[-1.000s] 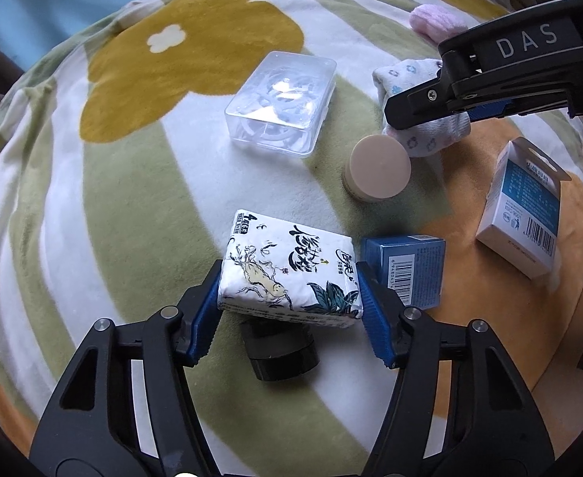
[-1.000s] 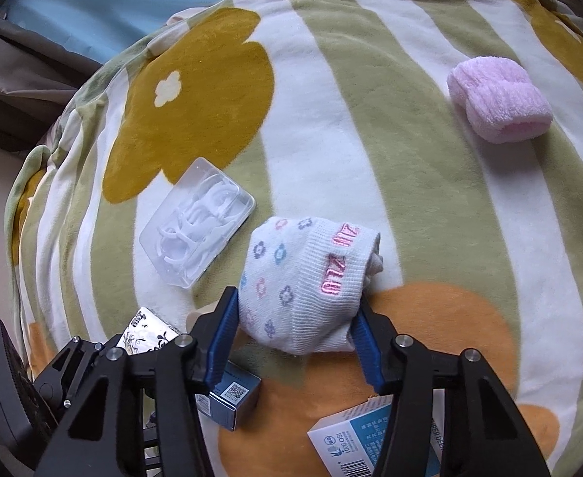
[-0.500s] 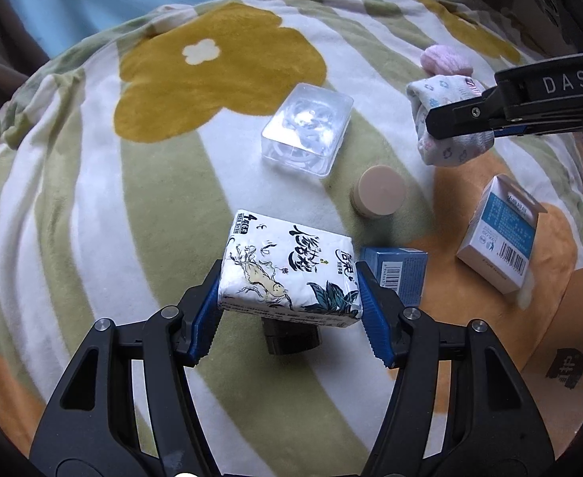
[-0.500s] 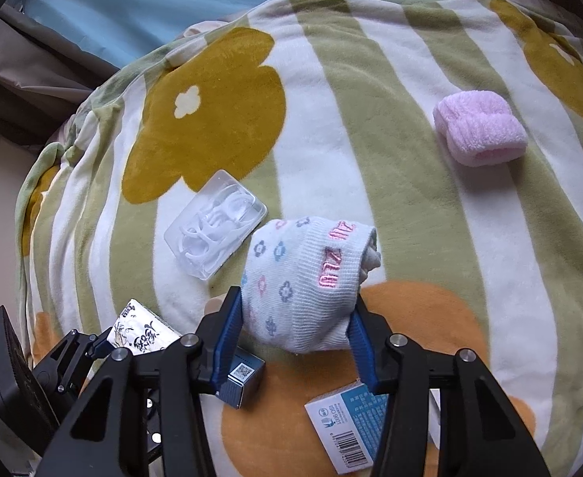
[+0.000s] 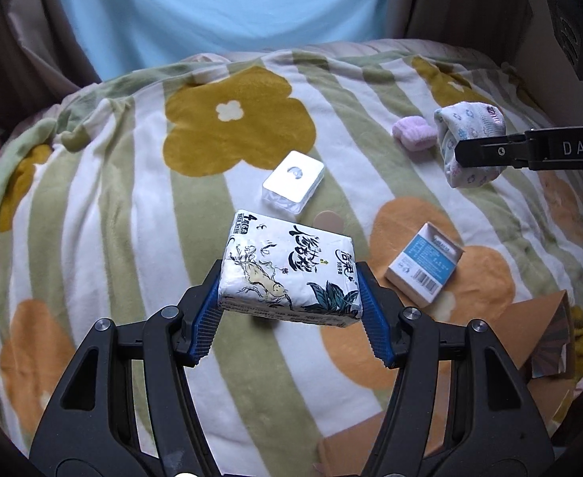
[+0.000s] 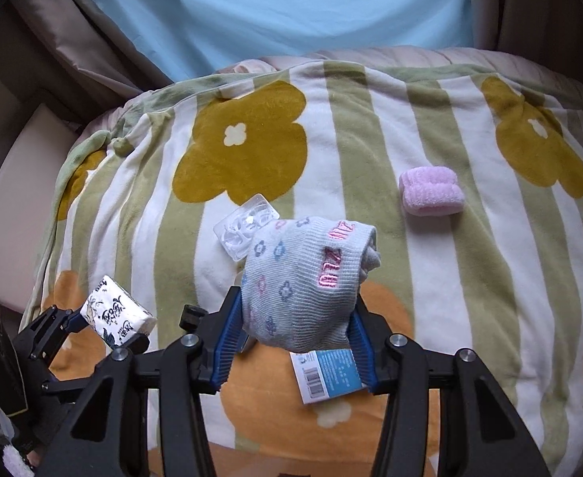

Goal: Organize objects
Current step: 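Close the left tool on the tissue pack while the right tool grasps the sock, then carry both items over the cardboard box and open both tools to drop them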

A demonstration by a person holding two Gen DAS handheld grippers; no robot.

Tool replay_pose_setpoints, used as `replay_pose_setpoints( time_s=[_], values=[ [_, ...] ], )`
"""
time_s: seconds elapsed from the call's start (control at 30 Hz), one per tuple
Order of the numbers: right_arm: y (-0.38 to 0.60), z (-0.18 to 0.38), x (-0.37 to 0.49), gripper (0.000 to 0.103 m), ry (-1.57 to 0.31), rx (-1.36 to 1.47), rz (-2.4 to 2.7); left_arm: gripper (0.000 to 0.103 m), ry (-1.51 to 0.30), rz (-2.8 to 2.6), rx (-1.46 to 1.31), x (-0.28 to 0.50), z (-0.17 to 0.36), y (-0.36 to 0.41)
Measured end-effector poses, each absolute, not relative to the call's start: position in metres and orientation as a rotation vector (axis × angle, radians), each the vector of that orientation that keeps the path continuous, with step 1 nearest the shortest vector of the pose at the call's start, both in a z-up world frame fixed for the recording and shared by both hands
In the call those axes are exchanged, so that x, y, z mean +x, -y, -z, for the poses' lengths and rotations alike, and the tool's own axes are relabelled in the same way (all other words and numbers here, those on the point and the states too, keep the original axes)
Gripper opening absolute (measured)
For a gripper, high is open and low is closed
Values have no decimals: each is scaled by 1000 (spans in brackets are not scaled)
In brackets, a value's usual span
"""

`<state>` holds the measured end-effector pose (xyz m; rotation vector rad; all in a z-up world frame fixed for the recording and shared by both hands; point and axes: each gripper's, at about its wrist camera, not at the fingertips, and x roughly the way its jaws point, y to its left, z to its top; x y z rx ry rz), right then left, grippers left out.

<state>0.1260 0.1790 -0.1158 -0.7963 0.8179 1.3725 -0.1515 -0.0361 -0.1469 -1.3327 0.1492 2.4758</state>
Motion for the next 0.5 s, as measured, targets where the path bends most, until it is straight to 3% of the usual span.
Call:
replay_pose_setpoints(
  time_s=[0.27,0.5],
  values=[
    [-103,85,122,46,-731,-832,-1376,59,-61,-2531,-1335,-75,114,31],
    [-32,92,119,46,-750,-891,-1378,59,-5,-2533,-1415,-7,115,19]
  ],
)
